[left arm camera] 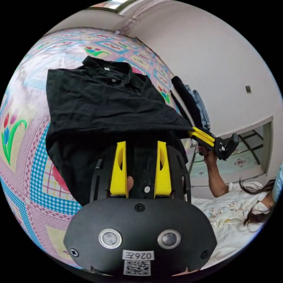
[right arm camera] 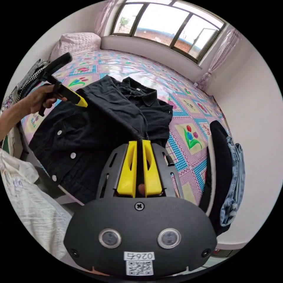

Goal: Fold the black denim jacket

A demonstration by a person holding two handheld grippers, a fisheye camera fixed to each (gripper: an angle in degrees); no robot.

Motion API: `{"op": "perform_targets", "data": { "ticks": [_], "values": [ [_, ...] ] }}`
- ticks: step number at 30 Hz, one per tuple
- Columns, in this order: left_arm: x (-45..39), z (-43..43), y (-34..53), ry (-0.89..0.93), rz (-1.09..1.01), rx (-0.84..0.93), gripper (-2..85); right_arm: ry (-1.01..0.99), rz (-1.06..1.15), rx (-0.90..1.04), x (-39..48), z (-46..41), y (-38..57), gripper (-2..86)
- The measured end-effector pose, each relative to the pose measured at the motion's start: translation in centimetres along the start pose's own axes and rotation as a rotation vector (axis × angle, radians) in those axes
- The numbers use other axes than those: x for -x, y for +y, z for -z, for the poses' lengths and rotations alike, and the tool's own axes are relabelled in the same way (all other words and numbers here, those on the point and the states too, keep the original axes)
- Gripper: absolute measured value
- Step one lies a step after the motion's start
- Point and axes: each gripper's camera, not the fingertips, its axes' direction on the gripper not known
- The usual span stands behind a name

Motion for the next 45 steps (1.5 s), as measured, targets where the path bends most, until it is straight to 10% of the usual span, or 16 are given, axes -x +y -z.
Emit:
{"op": "perform_targets", "data": {
  "ticks": [10, 20, 26, 33, 45],
  "values": [
    [1.1, 4.2, -2.3, 0.147, 0.171, -0.061, 19.7, 0.054, -0.001, 0.126, 5.3, -3.6, 4.5, -0.9],
    [-4.0, 11.1, -6.2, 0.114, 0.126, -0.156, 0.2, 0.083, -0.125, -0.013, 1.0, 1.4, 4.1, -1.1],
    [-2.0, 11.3, -4.2, 0.057, 0.201, 0.019, 2.7, -0.119, 0.085, 0.180, 4.9, -2.9, 7.7, -1.0],
    [-3.4, 14.6, -1.4, 0.196, 0.190, -0.054, 5.1, -0.245, -0.189, 0.049, -2.3, -1.3, 10.5, 4.0],
    [-4.0, 20.3, -9.8, -0.209, 0.224, -0.183, 15.3, -0.526, -0.518, 0.060, -15.2, -10.4, 12.8, 9.5]
  ]
}}
